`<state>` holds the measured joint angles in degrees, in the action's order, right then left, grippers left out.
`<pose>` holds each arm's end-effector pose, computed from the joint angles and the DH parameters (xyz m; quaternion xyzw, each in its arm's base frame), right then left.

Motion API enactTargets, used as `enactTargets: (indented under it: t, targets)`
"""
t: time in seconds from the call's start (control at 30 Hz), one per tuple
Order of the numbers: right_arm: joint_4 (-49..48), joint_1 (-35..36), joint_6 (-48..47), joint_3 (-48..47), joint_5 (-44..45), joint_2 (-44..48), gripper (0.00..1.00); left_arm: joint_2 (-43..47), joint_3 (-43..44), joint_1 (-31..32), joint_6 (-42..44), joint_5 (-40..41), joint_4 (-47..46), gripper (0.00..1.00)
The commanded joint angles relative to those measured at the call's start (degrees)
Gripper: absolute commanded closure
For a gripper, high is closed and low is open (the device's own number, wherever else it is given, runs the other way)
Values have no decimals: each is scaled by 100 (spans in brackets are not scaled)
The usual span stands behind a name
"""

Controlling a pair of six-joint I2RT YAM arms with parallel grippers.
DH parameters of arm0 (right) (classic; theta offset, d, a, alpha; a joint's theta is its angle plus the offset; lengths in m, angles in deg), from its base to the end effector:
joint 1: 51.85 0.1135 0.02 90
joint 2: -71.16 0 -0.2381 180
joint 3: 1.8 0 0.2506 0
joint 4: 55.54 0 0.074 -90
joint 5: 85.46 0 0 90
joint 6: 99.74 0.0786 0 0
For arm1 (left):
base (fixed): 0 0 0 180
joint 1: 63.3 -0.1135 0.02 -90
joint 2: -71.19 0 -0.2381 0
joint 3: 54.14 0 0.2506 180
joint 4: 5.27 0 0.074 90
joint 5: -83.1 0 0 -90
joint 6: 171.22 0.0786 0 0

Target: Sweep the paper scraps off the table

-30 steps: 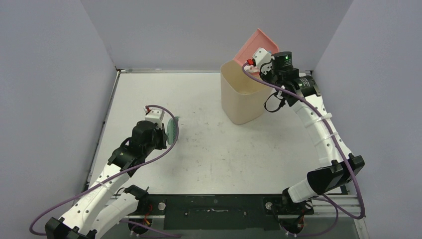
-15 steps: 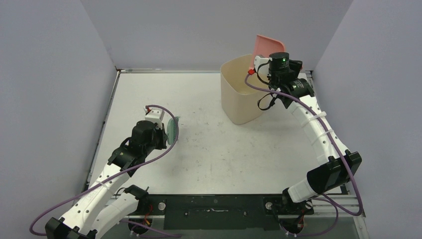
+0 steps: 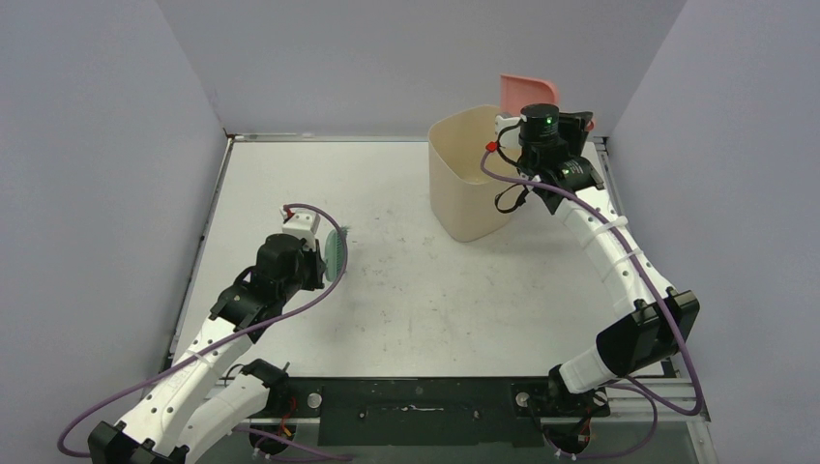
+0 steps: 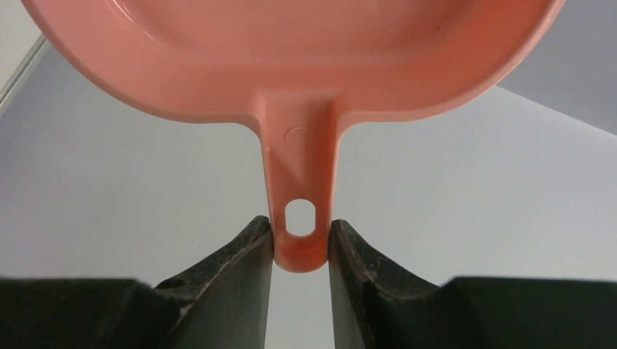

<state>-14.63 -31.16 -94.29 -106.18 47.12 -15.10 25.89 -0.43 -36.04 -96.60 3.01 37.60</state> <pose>0.3595 0.0789 0.3779 -0.4947 0.6308 -0.5294 0.2777 0.2065 -0.0912 0.2337 0.0512 0.8809 -0.0976 0.4602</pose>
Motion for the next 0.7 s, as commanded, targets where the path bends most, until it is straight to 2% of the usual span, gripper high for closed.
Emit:
enactTargets:
  t: [0.0,0.1,0.2,0.33,0.43,0.67]
  targets:
    - [-27,4,544,-220,132,235,95,5,110,-30,62,-81,-292,100]
    - [725,-27,1589,-824,-420,145,95,-4,108,-36,61,-76,-296,100]
    - [2062,-43,2614,-1760,-1230,-87,95,-25,95,-35,61,-80,-321,100]
    - [3200,-39,3389,-2322,-2349,-118,95,-135,125,-33,61,-128,-309,100]
    - [3661,-15,3505,-1815,-3104,205,95,-149,121,-45,53,-134,-315,100]
    - [5184,215,2681,-237,-5256,1182,95,-59,72,-96,-47,-214,-412,100]
